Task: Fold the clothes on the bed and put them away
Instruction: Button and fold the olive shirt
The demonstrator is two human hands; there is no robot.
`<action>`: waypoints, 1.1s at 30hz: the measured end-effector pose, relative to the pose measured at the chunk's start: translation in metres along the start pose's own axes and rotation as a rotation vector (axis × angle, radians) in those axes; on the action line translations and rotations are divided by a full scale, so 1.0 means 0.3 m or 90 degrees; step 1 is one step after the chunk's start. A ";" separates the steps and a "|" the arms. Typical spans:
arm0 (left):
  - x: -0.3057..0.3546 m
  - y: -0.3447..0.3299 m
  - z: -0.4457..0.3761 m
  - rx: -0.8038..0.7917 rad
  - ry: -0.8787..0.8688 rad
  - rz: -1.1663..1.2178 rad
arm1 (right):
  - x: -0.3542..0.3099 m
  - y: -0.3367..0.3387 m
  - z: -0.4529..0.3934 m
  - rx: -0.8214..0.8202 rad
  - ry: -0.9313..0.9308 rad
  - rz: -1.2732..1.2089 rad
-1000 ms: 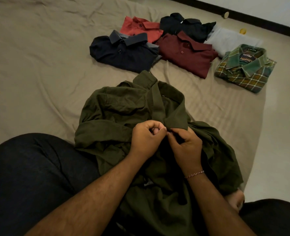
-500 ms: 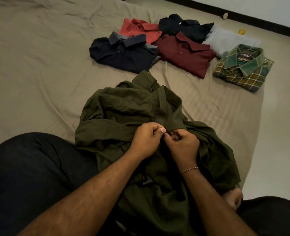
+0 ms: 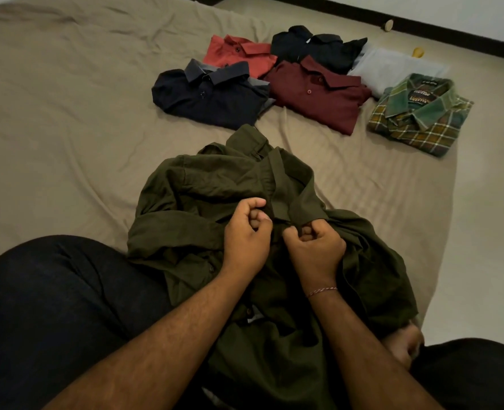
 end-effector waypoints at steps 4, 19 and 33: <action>0.008 -0.026 0.018 -0.041 -0.005 -0.026 | 0.006 0.000 0.003 0.003 -0.028 -0.031; 0.127 -0.058 0.081 -0.104 -0.346 -0.351 | -0.005 -0.020 -0.015 -0.204 -0.155 -0.284; 0.133 -0.045 0.009 -0.259 -0.256 -0.196 | -0.025 0.033 0.008 -0.305 -0.197 -0.516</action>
Point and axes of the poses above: each hand's wrist, its own z-axis away from the middle knuckle, its own y-axis out of the back of the hand, x = y × z, the point moved 7 cm from there along -z, towards the middle knuckle, and after that the axes turned 15 degrees about z, right-handed, at the moved point
